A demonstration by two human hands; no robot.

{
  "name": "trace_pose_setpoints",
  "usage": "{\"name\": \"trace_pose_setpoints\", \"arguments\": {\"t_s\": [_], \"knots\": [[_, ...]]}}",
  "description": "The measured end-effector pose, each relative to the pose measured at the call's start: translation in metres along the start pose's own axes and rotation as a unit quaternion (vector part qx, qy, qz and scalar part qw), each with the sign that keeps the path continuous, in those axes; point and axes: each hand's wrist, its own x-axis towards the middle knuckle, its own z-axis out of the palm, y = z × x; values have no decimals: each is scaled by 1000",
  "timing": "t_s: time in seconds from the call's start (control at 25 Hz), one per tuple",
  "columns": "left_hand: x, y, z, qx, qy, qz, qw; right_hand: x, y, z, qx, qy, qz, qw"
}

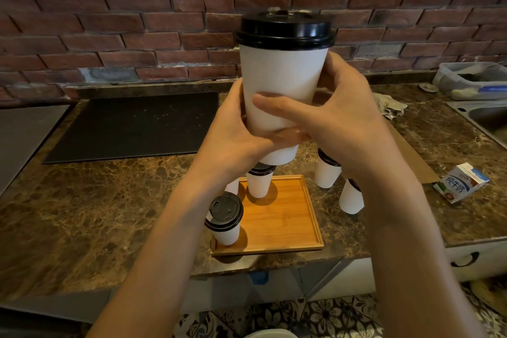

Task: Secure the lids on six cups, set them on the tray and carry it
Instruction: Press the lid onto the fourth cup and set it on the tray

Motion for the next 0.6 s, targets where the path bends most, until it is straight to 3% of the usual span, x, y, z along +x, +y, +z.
{"name": "trace_pose_setpoints", "arguments": {"t_s": [0.6], "knots": [[-1,4,-15,-62,-146,-54,986,0,10,-16,81,-104,-10,991]]}}
